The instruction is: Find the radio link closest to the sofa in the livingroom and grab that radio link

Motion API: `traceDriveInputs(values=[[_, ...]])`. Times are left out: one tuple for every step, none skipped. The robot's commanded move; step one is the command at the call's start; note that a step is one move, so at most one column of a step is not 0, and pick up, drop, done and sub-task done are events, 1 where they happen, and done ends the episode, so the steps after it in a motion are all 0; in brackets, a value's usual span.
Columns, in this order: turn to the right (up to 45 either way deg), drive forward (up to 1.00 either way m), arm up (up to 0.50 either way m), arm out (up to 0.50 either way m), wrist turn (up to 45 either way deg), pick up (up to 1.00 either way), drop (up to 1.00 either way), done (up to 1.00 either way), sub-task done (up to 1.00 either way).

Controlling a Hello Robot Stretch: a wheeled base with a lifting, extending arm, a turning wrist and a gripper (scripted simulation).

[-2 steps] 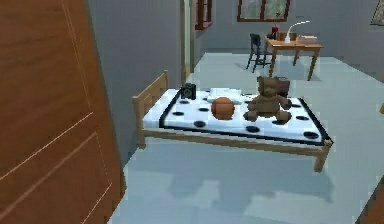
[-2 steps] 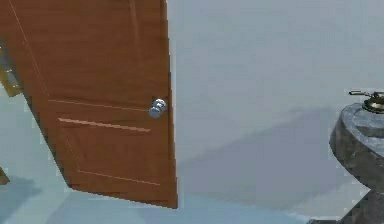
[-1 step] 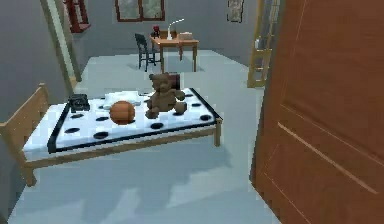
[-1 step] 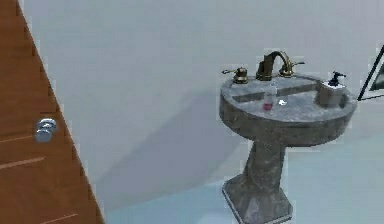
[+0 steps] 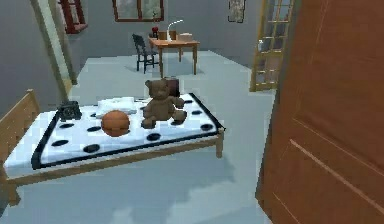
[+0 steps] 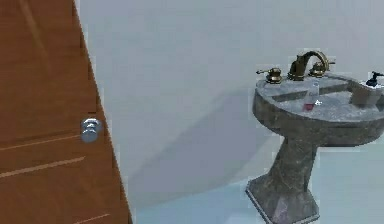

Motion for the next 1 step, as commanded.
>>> traceDriveInputs(values=[[0.0,1.0,0.0,0.0,0.0,0.0,0.0,0.0,0.0]])
